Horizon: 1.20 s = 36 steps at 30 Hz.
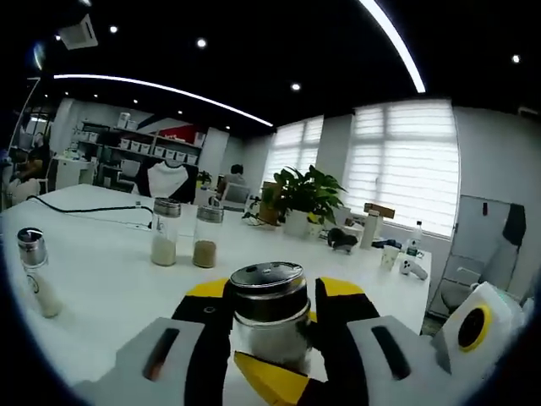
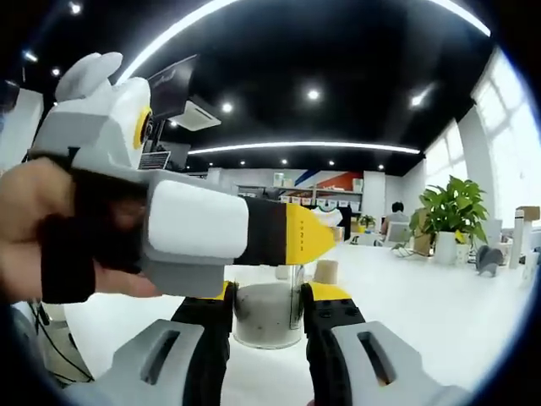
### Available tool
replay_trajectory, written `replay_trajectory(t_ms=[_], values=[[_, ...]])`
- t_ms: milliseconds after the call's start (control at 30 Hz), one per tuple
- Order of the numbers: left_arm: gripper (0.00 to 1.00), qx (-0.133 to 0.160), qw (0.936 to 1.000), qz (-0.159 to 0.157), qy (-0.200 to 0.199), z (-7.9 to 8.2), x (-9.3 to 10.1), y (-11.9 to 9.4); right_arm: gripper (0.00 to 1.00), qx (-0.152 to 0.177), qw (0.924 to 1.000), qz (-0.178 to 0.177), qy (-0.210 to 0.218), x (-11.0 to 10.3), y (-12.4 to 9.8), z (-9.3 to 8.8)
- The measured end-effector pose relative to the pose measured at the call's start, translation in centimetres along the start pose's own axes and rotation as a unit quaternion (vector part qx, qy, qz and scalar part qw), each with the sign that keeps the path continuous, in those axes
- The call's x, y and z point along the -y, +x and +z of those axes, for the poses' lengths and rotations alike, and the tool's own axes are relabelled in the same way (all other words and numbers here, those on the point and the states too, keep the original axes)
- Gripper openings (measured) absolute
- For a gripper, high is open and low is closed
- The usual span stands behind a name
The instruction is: Rotate the seasoning bottle until the label or dispensing opening points toward the visible target arrow and the bottle remains upright within the marked orientation range
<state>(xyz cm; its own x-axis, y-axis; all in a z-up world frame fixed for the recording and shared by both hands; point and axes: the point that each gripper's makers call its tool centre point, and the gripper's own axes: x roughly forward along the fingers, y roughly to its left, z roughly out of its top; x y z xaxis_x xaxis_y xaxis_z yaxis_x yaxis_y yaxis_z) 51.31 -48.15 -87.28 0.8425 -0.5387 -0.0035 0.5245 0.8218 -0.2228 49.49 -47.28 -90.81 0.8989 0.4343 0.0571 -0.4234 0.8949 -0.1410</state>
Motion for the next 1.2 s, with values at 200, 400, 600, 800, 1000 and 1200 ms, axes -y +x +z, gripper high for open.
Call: replay_trajectory(t_ms=[200, 400, 600, 800, 1000, 1200], values=[[0.38, 0.002, 1.0, 0.0, 0.003, 0.1, -0.1, 0.2, 0.3, -0.002, 1.0, 0.002, 0.007, 0.1, 0.0, -0.1], [0.37, -0.005, 0.9997, -0.017, 0.013, -0.4, 0.0, 0.3, 0.31, -0.015, 0.9998, 0.009, 0.012, 0.2, 0.1, -0.6], [0.37, -0.018, 0.9964, -0.076, 0.033, -0.6, 0.5, 0.1, 0.31, -0.03, 0.9992, 0.024, 0.011, 0.3, 0.0, -0.6], [0.37, -0.017, 0.9869, -0.154, 0.044, -0.6, 1.4, -0.2, 0.31, -0.029, 0.9989, 0.036, 0.011, -0.1, -0.1, -0.3], [0.37, -0.033, 0.9745, -0.203, 0.09, -0.6, 1.7, -0.5, 0.31, -0.029, 0.9982, 0.051, 0.014, -0.7, -0.2, -0.2], [0.37, -0.066, 0.9599, -0.248, 0.112, -1.6, 1.9, -0.7, 0.32, -0.034, 0.9971, 0.062, 0.029, -1.1, -0.4, -0.4]])
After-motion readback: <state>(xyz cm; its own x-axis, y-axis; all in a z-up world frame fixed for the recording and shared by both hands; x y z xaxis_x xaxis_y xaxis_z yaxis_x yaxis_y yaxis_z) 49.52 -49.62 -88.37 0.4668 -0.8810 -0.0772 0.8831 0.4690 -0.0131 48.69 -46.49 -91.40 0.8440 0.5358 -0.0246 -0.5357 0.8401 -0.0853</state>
